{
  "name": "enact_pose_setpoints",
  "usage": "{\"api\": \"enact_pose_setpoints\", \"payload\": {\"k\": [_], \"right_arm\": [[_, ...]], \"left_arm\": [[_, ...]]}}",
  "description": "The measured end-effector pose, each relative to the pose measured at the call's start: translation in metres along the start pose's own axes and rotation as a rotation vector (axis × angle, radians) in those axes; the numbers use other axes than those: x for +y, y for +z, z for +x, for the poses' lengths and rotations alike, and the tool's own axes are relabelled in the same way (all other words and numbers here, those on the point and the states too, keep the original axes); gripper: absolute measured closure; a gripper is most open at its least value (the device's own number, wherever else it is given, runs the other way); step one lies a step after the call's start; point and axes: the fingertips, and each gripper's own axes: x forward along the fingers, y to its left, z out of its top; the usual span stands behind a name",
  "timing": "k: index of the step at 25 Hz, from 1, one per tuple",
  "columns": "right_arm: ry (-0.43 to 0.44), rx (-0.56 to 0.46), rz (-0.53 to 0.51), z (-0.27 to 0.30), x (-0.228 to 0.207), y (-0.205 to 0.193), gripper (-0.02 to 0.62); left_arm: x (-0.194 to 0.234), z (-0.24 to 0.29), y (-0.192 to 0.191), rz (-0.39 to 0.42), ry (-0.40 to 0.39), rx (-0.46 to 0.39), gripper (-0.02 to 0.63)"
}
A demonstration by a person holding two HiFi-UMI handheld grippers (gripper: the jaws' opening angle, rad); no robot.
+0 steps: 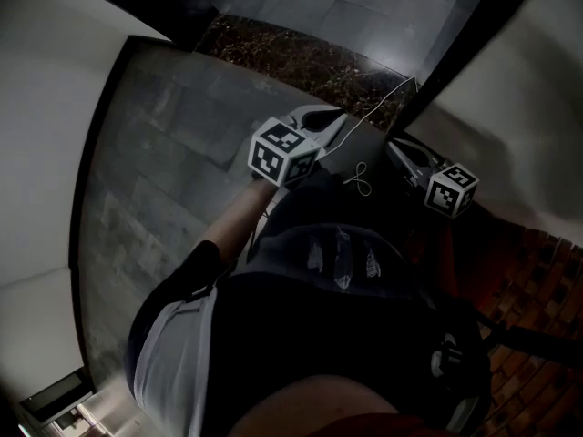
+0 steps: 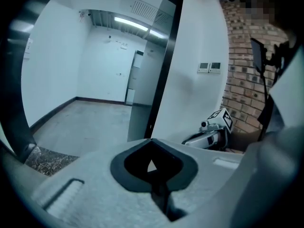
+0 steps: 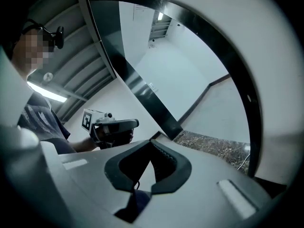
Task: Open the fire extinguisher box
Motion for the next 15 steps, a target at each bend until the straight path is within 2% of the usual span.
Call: {"api": "enact_pose_setpoints", "payload": {"k": [5,9,12,15], "right_arm": [[0.042,0.103,-0.016,0.013,0.007,-0.019,0.595],[0.082,0.134,-0.032,0.023,0.015,-0.023,0.595],[0.089,0.198,-0.033,0.028,0.015,-0.032,0.595],[0.059,0.281,-0.043,0.039,0.009,-0.042,0.595]], "left_arm": [[0.004,-0.017,-0.004,0.017,0.059,0.010,0.607],[0.012,-0.026,-0.012,-0.003,0.100,0.016,0.607],[0.017,-0.026,-0.017,-0.026,0.099,0.013,0.607],[0.034,-0.025,-0.021,-0.048,0.088,0.006,0.607]]}}
